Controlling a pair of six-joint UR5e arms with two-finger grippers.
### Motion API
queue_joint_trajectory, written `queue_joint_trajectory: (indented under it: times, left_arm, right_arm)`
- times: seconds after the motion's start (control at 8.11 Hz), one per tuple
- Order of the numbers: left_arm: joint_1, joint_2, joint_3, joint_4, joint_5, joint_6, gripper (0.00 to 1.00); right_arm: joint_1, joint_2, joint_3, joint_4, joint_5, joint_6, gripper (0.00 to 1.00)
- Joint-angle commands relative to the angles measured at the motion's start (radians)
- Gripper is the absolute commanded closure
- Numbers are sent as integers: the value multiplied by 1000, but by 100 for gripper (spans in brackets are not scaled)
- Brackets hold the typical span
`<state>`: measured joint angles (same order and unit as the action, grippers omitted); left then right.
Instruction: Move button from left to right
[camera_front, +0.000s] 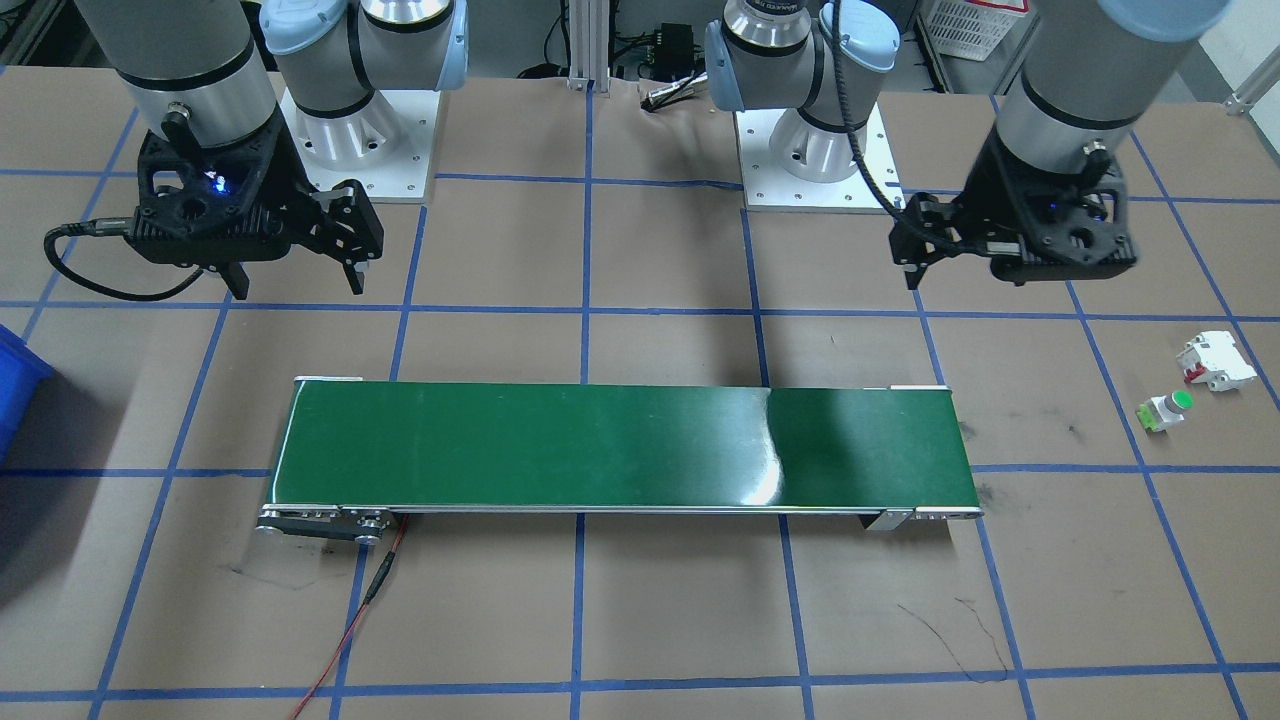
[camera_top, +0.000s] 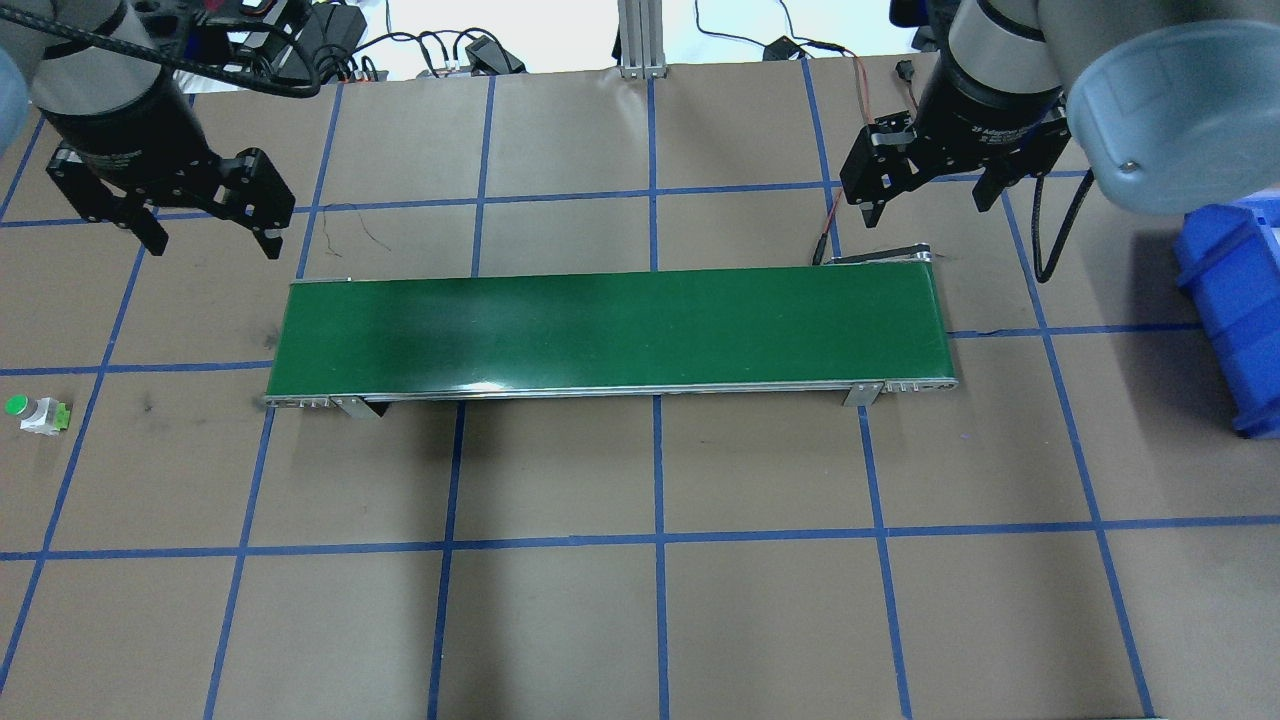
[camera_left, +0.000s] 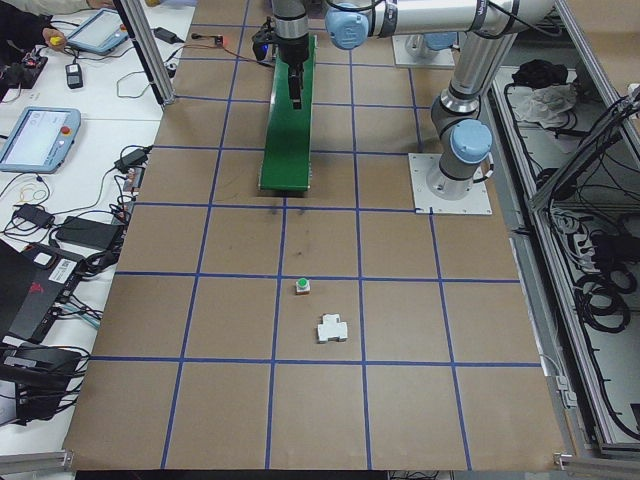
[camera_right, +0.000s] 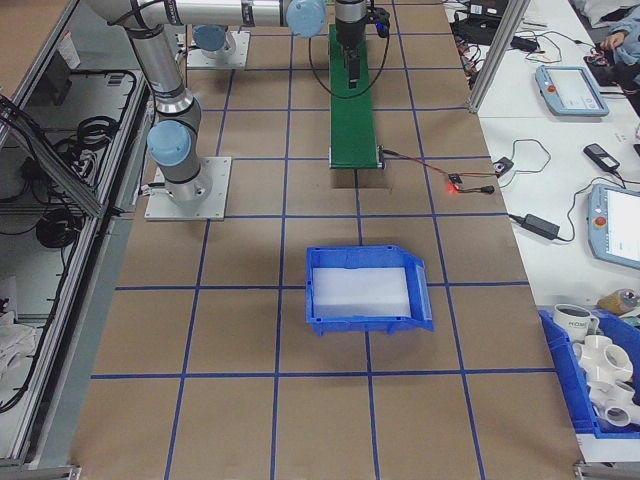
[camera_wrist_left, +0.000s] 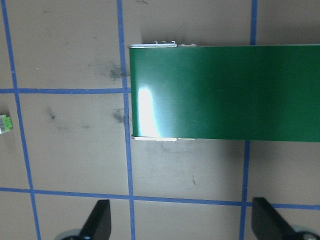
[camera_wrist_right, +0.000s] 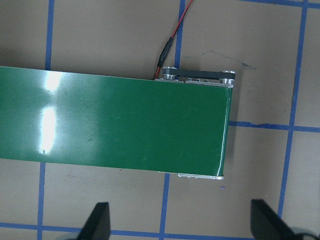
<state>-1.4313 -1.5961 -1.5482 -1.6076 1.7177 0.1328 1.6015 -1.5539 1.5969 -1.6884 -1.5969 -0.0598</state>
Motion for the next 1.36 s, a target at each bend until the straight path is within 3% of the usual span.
queue_joint_trajectory:
  times: [0.0,0.25,0.62,0.99,1.23]
  left_arm:
    - [197,-10,-1,15,23,71,0]
    - [361,-39,-6,133,25,149,0]
    - [509,-135,-6,173,17,174,0]
    - [647,-270,-6,303,17,358,0]
    - [666,-342,-9,377,17,466,0]
  right_arm:
    - [0,0,0,1,0,0,0]
    - [0,0,0,1,0,0,0]
    - [0,0,0,1,0,-2,0]
    - [0,0,0,1,0,0,0]
    - [0,0,0,1,0,0,0]
